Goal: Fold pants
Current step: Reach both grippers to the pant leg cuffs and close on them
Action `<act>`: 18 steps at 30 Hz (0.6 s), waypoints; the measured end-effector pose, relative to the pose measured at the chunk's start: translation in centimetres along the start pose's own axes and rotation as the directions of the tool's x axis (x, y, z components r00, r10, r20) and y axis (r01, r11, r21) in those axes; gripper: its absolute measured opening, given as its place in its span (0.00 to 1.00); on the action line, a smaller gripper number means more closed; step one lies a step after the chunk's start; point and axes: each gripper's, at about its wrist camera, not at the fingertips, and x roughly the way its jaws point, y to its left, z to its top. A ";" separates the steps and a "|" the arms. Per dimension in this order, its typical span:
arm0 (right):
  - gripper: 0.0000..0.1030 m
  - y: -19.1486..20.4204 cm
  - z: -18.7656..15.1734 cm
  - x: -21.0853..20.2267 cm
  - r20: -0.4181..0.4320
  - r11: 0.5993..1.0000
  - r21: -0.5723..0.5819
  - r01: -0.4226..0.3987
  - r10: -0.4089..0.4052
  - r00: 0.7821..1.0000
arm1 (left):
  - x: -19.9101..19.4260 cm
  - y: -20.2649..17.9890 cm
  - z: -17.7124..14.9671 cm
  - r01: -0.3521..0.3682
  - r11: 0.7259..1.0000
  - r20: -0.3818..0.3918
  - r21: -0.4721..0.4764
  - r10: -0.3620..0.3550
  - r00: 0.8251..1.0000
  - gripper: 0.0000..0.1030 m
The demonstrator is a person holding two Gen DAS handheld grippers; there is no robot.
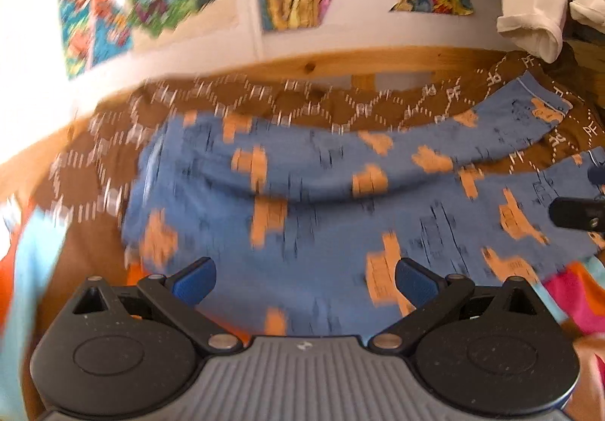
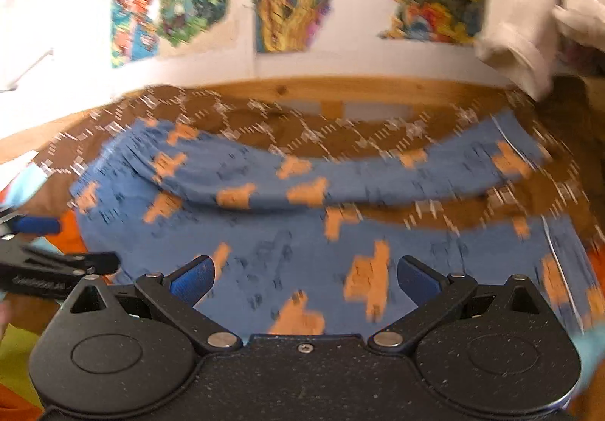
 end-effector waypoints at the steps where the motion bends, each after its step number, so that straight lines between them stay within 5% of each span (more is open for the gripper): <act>1: 0.99 -0.5 0.9 0.4 0.006 0.999 -0.022 -0.023 0.023 1.000 | 0.5 0.3 1.1 -0.002 1.000 0.013 0.024 0.002 1.000 1.00; 4: 0.99 -2.3 3.8 2.0 -0.008 0.992 -0.104 -0.076 0.076 0.997 | 2.5 1.2 4.8 -0.022 0.996 0.047 0.082 0.018 0.999 1.00; 11: 0.99 -8.0 11.6 10.2 -0.184 0.961 -0.195 -0.197 0.161 0.970 | 9.8 3.3 13.8 -0.061 0.972 0.107 0.229 0.037 0.994 1.00; 18: 0.99 -12.3 16.7 23.3 -0.369 0.930 -0.156 -0.333 0.258 0.893 | 18.8 5.8 18.3 0.082 0.934 -0.029 0.347 -0.077 0.997 1.00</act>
